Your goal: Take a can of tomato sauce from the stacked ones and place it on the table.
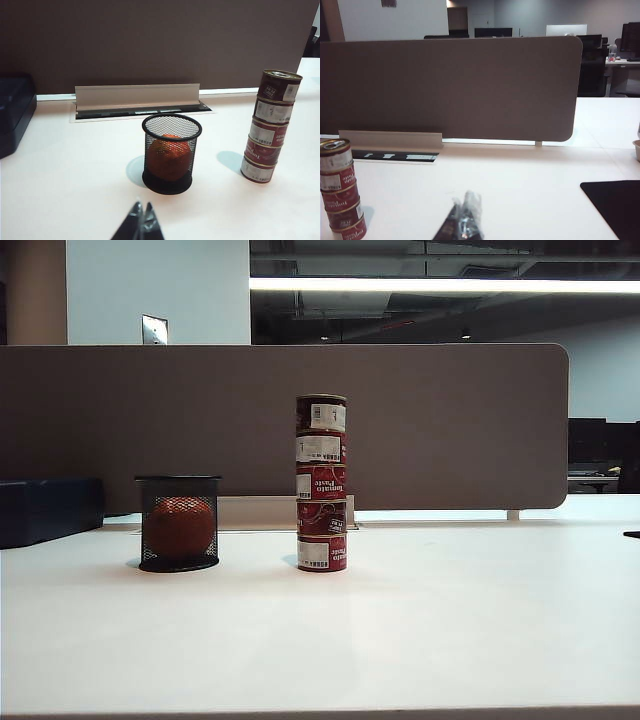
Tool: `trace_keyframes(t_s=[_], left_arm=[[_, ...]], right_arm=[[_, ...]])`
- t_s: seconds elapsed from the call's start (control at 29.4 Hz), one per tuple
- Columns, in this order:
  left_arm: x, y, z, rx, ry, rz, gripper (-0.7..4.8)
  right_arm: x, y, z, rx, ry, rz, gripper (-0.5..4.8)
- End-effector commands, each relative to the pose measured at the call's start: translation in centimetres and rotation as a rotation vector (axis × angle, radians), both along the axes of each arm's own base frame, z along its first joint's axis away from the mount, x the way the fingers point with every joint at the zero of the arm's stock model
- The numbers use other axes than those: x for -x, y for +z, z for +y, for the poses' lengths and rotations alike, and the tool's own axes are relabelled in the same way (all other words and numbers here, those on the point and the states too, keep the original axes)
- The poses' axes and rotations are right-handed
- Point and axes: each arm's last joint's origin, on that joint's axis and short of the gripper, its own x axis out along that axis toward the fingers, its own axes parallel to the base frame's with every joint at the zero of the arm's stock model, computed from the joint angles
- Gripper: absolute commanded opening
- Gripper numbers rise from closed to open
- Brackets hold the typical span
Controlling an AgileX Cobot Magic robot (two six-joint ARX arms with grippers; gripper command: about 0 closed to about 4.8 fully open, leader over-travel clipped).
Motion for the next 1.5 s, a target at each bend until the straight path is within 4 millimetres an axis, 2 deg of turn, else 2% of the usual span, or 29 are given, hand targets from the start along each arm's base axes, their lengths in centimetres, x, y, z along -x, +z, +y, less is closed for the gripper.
trace_keyframes(t_s=[0.03,0.37,0.44,0.85,1.19,1.33,1.36,1.43,1.5], left_arm=[[0.0,0.2,0.0,-0.005,-0.014,-0.018,-0.06],[0.1,0.2,-0.1,-0.005,-0.028,-0.018,-0.06],[0.1,0.2,-0.1,-0.003,-0.028,-0.017,-0.05],[0.1,0.2,-0.1,-0.002,-0.029,-0.017,-0.06],[0.1,0.3,-0.2,-0.007,-0.092,-0.024,-0.06],[0.2,0.3,-0.4,-0.010,-0.142,-0.023,-0.06],[0.2,0.3,-0.4,-0.011,-0.159,-0.024,-0.06],[0.2,0.3,-0.4,-0.010,-0.163,-0.023,-0.06],[0.2,0.3,-0.4,-0.011,-0.166,-0.023,-0.06]], right_arm=[[0.3,1.0,0.0,0.001,0.000,0.006,-0.09],[-0.4,4.6,0.1,0.007,0.043,0.058,-0.09],[-1.4,6.1,0.3,0.014,0.105,0.091,-0.09],[-5.1,10.3,0.6,0.018,0.274,0.159,-0.09],[-8.0,12.8,0.9,-0.048,0.395,0.224,-0.08],[-9.4,13.6,2.0,-0.044,0.457,0.242,-0.03],[-10.2,13.8,2.8,-0.042,0.495,0.257,0.21],[-11.4,14.0,4.0,-0.038,0.548,0.281,1.04],[-12.2,14.0,4.9,-0.035,0.574,0.302,1.44]])
